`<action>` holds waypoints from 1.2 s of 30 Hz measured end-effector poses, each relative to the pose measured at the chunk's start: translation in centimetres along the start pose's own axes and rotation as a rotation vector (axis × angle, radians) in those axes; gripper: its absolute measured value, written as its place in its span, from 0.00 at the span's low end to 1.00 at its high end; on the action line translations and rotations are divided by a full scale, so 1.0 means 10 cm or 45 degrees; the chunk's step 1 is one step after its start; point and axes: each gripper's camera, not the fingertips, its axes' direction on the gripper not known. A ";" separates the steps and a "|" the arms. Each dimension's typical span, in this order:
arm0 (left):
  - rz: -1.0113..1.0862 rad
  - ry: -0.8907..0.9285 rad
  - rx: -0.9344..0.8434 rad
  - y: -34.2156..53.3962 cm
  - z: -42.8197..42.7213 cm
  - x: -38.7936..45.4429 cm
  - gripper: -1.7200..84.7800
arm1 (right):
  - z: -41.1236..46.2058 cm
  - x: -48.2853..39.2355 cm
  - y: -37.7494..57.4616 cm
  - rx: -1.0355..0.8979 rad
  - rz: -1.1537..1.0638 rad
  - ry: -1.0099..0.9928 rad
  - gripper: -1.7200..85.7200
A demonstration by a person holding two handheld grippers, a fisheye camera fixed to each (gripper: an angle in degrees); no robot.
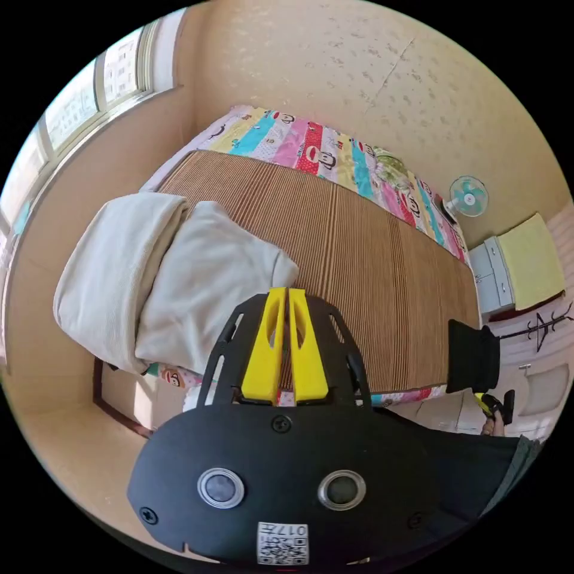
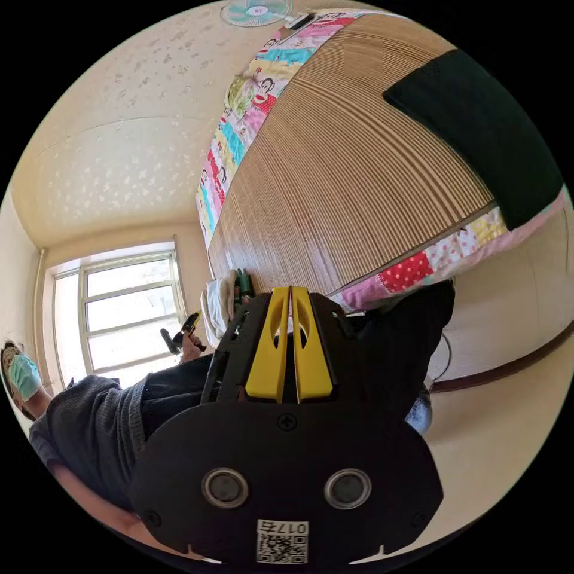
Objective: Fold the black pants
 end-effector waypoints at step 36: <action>0.099 0.798 -0.299 0.81 3.25 3.68 0.01 | -2.52 -0.79 -2.61 0.557 -0.290 0.194 0.05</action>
